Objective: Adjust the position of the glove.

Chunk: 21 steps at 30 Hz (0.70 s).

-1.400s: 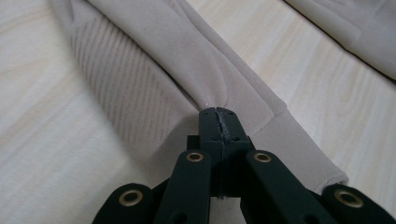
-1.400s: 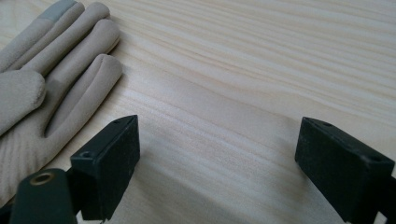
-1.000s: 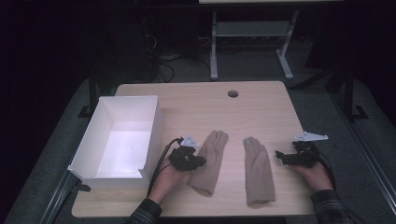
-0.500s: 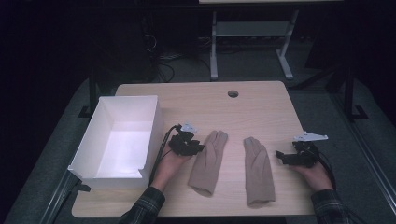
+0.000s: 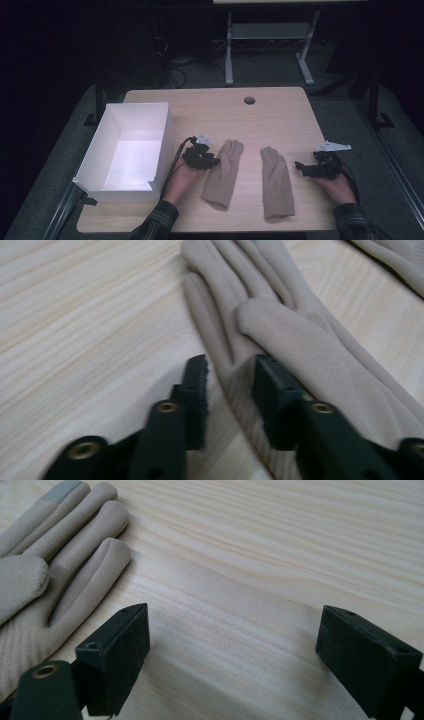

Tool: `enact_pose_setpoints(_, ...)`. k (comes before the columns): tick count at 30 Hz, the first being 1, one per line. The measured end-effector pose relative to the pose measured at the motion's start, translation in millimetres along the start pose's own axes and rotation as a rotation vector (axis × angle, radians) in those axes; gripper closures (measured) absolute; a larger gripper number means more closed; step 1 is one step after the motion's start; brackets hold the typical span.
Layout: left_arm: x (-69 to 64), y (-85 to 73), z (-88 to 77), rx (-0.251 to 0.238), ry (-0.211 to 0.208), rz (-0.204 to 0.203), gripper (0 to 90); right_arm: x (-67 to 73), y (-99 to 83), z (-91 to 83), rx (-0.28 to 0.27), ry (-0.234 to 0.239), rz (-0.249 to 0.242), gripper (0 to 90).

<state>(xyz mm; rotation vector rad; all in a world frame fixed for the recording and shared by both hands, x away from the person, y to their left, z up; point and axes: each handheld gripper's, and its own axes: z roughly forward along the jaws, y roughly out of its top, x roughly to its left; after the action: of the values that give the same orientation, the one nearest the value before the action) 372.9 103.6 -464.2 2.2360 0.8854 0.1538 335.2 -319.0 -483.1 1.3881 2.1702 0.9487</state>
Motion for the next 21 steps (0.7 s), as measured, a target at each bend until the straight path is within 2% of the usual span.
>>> enact_pose_setpoints(2, -0.7, 0.0, 0.7, 0.003, -0.018, -0.002, 78.4, 0.0, 0.0, 0.0, 0.001, 0.001, -0.001, 13.3)
enact_pose_setpoints(4, -1.0, 0.3, 0.8, 0.005, -0.023, -0.003, 82.3, -0.1, 0.1, 0.1, 0.001, 0.001, -0.001, 13.3)
enact_pose_setpoints(8, -2.7, 1.5, 0.2, 0.010, -0.011, 0.005, 88.0, 0.2, 0.1, 0.1, 0.001, 0.006, -0.008, 13.2)
enact_pose_setpoints(11, -0.2, 1.3, -0.4, -0.002, -0.031, -0.029, 88.8, 1.3, 0.3, -0.7, 0.004, 0.002, -0.003, 15.4)
enact_pose_setpoints(13, 2.5, 1.1, -2.7, -0.018, -0.049, -0.053, 88.9, 3.1, 3.2, -4.2, 0.019, -0.002, -0.018, 28.6)
enact_pose_setpoints(15, 4.6, 1.7, -6.9, -0.034, -0.065, -0.064, 88.9, 6.1, 5.5, -9.0, 0.010, 0.009, -0.035, 40.8)
enact_pose_setpoints(17, 4.7, 2.3, -10.5, -0.049, -0.067, -0.069, 88.9, 9.7, 8.5, -15.8, -0.006, 0.052, -0.058, 52.4)
enact_pose_setpoints(20, 4.2, 2.0, -14.7, -0.064, -0.075, -0.075, 88.9, 15.8, 9.3, -20.3, 0.011, 0.127, -0.075, 72.3)
enact_pose_setpoints(21, 5.1, 2.0, -16.1, -0.060, -0.080, -0.067, 88.9, 19.2, 8.7, -21.9, 0.026, 0.168, -0.096, 80.5)
